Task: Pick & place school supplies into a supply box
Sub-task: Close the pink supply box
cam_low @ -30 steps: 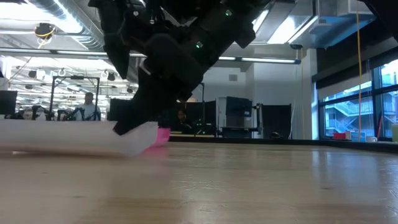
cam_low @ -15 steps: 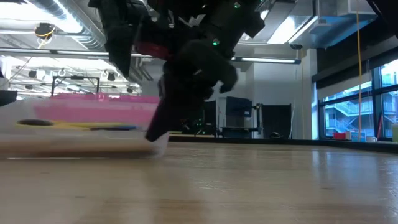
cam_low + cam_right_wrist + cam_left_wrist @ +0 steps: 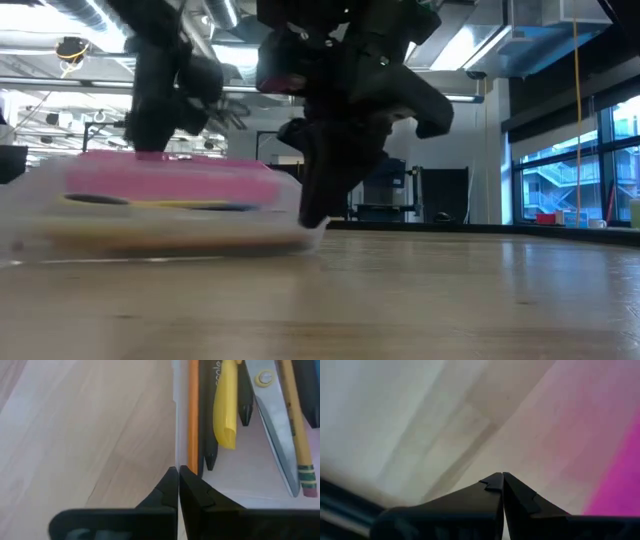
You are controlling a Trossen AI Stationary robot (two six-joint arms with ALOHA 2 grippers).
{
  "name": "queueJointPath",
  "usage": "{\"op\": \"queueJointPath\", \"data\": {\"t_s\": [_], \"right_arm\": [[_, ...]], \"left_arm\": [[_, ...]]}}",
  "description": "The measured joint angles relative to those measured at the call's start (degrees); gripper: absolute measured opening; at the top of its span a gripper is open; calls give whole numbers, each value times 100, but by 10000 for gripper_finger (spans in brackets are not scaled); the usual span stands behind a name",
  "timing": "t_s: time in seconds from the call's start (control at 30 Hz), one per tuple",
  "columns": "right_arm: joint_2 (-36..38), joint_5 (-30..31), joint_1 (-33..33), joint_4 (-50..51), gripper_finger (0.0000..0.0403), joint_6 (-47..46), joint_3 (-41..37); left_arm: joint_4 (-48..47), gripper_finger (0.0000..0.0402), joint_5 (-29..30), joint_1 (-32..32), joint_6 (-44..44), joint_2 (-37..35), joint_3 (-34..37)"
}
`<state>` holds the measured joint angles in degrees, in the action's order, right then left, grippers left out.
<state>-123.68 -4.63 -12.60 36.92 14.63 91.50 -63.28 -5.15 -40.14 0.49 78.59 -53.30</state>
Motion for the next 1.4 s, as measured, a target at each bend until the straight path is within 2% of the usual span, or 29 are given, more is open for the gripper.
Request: {"op": "queueJointPath", "data": {"t_s": [0.1,0.27,0.33,0.53,0.83,1.13,1.4], "right_arm": [[0,-69,4,77,6,124,4],[4,-212,7,141,5,281,4],[4,-217,7,172,5,369,4],[2,-275,2,270,5,387,4],[2,-325,2,338,5,360,0],[2,-342,2,344,5,228,0],[2,-336,4,338,5,182,0]], "left_arm": [[489,1,-153,-3,-190,0,455],[1183,1,-1689,37,-427,0,935],[1389,1,-1970,97,-515,0,1026],[1328,2,-2125,235,-526,-14,1032],[1054,1,-3117,201,-270,-111,1032],[1016,1,-4069,91,-121,-578,1032],[1028,1,-4404,-22,-341,-1145,1030]]}}
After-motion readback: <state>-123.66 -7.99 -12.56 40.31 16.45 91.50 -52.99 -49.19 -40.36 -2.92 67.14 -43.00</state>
